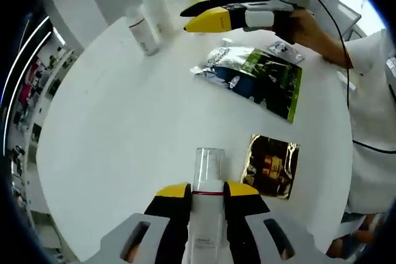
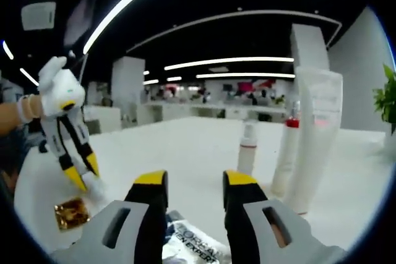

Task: Arrange the skincare products in the storage area until every visible bottle or jar stands upright without overlapping.

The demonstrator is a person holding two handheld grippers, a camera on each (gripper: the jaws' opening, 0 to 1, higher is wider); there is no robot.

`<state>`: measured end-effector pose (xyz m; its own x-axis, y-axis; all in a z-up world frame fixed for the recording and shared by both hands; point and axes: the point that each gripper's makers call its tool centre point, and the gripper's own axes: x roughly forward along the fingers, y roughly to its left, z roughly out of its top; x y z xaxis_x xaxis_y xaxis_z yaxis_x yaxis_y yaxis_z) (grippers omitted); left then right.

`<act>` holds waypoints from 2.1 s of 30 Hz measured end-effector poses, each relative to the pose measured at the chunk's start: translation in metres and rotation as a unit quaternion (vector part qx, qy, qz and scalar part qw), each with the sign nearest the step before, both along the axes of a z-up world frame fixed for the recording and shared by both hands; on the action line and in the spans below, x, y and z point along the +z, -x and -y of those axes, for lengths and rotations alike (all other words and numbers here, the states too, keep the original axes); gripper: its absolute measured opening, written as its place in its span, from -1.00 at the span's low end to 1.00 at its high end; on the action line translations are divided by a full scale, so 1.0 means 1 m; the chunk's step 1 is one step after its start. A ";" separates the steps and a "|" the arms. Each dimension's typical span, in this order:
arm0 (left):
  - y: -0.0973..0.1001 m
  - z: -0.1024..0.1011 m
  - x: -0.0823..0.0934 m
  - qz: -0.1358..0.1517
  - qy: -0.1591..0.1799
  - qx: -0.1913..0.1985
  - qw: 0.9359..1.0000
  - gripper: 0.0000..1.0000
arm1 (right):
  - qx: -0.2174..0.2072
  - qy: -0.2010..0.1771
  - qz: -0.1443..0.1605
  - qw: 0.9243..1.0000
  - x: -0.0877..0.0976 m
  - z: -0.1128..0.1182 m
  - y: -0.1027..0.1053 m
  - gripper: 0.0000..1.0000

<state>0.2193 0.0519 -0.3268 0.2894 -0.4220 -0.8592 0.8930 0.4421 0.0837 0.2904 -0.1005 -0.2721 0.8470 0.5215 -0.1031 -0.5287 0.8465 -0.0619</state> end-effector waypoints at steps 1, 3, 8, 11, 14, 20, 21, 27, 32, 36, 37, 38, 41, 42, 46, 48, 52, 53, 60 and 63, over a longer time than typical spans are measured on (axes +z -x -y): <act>-0.003 0.004 0.008 0.012 0.019 0.005 1.000 -0.57 | 0.000 -0.001 0.001 1.000 0.000 0.000 0.000 -0.32; -0.011 0.011 0.025 0.043 0.058 0.013 0.997 -0.57 | 0.002 -0.003 0.004 1.000 0.002 -0.001 0.001 -0.32; -0.039 0.029 0.083 0.151 0.217 0.066 0.962 -0.58 | 0.020 -0.022 0.019 0.999 0.010 -0.008 0.005 -0.32; -0.051 0.035 0.104 0.188 0.311 0.109 0.925 -0.58 | 0.060 -0.052 0.026 0.997 0.019 -0.024 0.014 -0.29; -0.052 0.046 0.115 0.195 0.388 0.135 0.891 -0.58 | 0.097 -0.112 0.015 0.989 0.027 -0.042 0.025 -0.04; -0.057 0.068 0.125 0.224 0.478 0.164 0.834 -0.58 | 0.147 -0.096 -0.013 0.984 0.014 -0.073 0.042 0.19; -0.056 0.075 0.128 0.215 0.506 0.165 0.819 -0.58 | 0.147 -0.070 -0.010 0.987 0.007 -0.076 0.042 0.13; -0.050 0.097 0.119 0.220 0.534 0.151 0.802 -0.58 | 0.140 -0.057 -0.005 0.989 0.001 -0.077 0.042 0.05; -0.047 0.105 0.108 0.213 0.543 0.140 0.800 -0.58 | 0.115 -0.058 0.004 0.992 0.003 -0.068 0.035 -0.08; -0.041 0.108 0.101 0.202 0.531 0.124 0.814 -0.58 | 0.091 -0.048 0.006 0.995 0.002 -0.058 0.026 -0.37; -0.039 0.105 0.100 0.208 0.530 0.124 0.813 -0.58 | 0.092 -0.047 0.005 0.995 0.001 -0.058 0.026 -0.41; -0.039 0.104 0.100 0.206 0.528 0.123 0.815 -0.58 | 0.089 -0.043 0.004 0.995 0.000 -0.057 0.025 -0.46; -0.038 0.101 0.099 0.208 0.524 0.127 0.816 -0.58 | 0.075 -0.030 0.015 0.997 -0.002 -0.053 0.022 -0.51; -0.038 0.101 0.099 0.208 0.524 0.126 0.817 -0.58 | 0.078 -0.026 0.013 0.997 -0.003 -0.053 0.023 -0.51; -0.033 0.103 0.088 0.204 0.496 0.132 0.833 -0.58 | 0.088 -0.022 0.018 0.996 -0.002 -0.058 0.024 -0.42; -0.033 0.103 0.083 0.208 0.480 0.135 0.841 -0.58 | 0.097 -0.022 0.032 0.995 0.002 -0.062 0.027 -0.32; -0.028 0.111 0.077 0.194 0.467 0.121 0.854 -0.58 | 0.096 0.006 0.056 0.994 0.004 -0.065 0.031 -0.54; -0.026 0.115 0.073 0.183 0.462 0.106 0.861 -0.57 | 0.085 0.022 0.063 0.994 0.003 -0.061 0.029 -0.56; -0.025 0.108 0.083 0.210 0.474 0.101 0.849 -0.34 | 0.074 0.012 0.060 0.995 0.001 -0.060 0.022 -0.57; -0.030 0.098 0.088 0.219 0.481 0.115 0.841 -0.28 | 0.052 0.010 0.059 0.997 0.000 -0.049 0.014 -0.57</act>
<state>0.2492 -0.0466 -0.2384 0.6583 -0.7505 0.0581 0.7512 0.6501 -0.1140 0.2762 -0.0515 -0.2717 0.7954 0.6059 -0.0169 -0.6015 0.7854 -0.1460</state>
